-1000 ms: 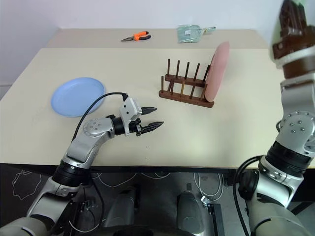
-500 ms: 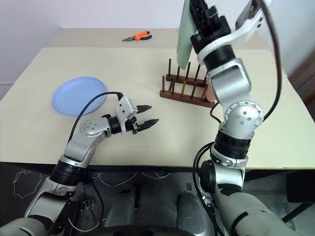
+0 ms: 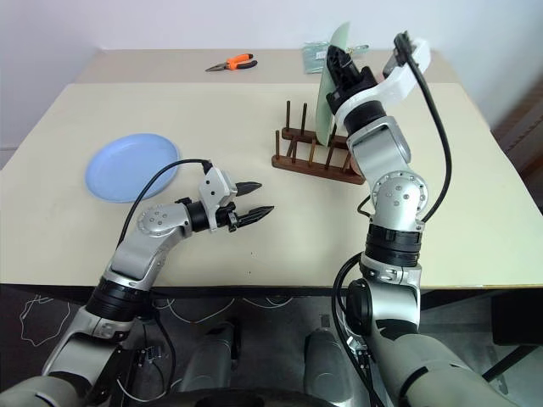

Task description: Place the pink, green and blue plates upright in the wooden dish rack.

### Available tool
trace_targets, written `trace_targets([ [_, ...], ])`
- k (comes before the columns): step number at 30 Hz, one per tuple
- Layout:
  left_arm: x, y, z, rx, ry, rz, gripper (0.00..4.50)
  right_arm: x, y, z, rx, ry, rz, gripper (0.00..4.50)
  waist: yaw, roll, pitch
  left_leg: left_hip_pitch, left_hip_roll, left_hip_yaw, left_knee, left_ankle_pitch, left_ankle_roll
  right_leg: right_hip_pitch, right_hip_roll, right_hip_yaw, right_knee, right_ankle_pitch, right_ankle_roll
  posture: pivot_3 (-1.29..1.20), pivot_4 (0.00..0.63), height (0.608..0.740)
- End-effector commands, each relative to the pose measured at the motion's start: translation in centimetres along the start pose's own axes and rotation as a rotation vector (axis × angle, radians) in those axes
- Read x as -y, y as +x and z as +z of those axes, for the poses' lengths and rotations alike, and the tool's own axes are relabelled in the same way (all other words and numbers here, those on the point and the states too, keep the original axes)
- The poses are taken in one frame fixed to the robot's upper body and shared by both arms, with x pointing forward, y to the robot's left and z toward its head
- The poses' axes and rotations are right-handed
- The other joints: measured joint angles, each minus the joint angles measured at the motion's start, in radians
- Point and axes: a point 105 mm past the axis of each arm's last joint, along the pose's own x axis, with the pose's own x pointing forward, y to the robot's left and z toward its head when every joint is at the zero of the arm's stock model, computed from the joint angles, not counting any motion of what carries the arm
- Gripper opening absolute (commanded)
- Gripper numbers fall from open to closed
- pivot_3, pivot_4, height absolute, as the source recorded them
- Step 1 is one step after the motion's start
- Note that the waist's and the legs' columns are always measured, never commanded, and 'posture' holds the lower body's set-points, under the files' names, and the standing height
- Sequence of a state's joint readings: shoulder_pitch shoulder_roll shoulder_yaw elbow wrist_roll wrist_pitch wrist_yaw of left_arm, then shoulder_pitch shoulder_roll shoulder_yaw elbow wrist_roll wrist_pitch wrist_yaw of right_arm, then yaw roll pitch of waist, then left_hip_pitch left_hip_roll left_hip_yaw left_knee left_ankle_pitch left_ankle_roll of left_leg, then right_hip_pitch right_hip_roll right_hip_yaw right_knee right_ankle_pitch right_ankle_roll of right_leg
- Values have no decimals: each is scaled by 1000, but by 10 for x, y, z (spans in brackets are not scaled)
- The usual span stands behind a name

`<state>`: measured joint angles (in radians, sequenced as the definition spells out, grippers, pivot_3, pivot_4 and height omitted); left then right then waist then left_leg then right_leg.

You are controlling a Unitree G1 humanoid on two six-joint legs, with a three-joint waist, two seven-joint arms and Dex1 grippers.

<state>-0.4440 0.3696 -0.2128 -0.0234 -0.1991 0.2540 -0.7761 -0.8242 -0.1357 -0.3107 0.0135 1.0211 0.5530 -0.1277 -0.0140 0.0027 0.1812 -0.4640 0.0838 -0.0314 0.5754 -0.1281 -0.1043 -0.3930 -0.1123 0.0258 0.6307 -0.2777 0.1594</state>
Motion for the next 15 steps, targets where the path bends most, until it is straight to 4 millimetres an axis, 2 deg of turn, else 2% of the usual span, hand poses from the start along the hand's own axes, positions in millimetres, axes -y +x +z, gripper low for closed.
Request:
trace_targets([
  [1,-2,-2,13,46,38,14,3008,-8,8,4,0,-43,27,988,0,0,0,0,0,0,0,0,0,0,0,0,0,0,0,0,150,740],
  [6,-2,-3,13,47,34,22,3008,-9,13,11,27,-227,17,3312,0,0,0,0,0,0,0,0,0,-1,0,0,0,0,0,0,150,740],
  [11,-1,-2,13,50,29,25,3008,-19,14,24,77,-407,69,3312,1,0,0,-1,0,0,0,0,0,-1,0,0,0,0,0,0,150,740],
  [14,-1,-2,13,50,28,24,3008,-16,13,32,91,-450,61,3312,1,0,0,-1,0,0,0,0,0,-1,0,0,0,0,0,0,150,740],
  [15,-1,-2,13,50,27,26,3008,-14,12,37,101,-477,57,3576,2,0,0,-1,0,0,0,0,0,-1,0,0,0,0,0,0,150,740],
])
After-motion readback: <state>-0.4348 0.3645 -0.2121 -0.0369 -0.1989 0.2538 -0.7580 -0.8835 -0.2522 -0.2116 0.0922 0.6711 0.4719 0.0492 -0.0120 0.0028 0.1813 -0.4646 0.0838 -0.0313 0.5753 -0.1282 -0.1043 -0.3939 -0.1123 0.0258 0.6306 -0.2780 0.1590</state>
